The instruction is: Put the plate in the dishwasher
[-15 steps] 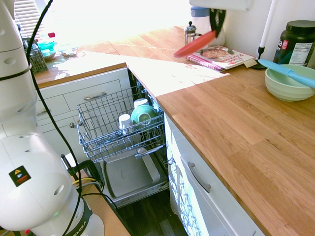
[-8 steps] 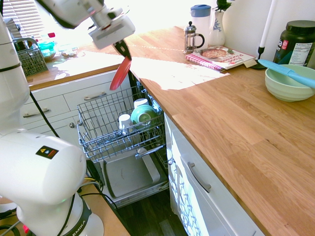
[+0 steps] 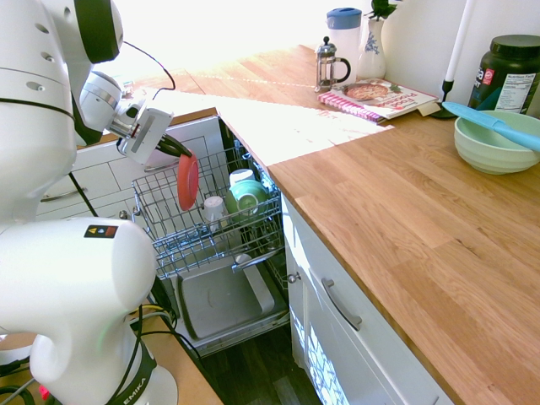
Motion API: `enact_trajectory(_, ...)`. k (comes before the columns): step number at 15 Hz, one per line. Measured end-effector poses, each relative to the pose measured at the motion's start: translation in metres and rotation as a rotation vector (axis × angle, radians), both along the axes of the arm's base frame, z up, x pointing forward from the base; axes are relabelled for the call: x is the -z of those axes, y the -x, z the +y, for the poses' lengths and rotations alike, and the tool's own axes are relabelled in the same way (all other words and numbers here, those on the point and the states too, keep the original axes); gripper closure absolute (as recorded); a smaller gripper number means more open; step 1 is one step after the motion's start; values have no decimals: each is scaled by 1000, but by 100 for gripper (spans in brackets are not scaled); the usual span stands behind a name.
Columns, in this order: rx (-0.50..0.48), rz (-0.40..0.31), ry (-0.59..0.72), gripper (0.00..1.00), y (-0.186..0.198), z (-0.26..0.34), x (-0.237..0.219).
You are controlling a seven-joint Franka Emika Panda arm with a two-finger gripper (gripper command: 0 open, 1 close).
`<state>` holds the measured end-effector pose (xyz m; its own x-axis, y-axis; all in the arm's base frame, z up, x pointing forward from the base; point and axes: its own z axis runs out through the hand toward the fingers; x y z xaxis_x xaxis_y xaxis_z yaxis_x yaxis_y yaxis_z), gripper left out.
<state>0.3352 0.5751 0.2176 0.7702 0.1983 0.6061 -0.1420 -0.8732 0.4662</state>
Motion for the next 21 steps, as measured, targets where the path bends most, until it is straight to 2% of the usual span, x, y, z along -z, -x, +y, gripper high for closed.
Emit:
enact_trajectory(2, -11, 26, 16, 100, 0, 13, 12)
enact_trajectory(3, -9, 33, 34, 0, -1, 16, 14)
enact_trajectory(8, 32, 174, 49, 0, 5, 27, 42)
enact_trajectory(14, 51, 262, 14, 0, -3, 44, 47)
enact_trajectory(18, 71, 305, -77, 0, -21, 59, 4)
enact_trajectory(21, 108, 320, -166, 0, -52, 40, -45)
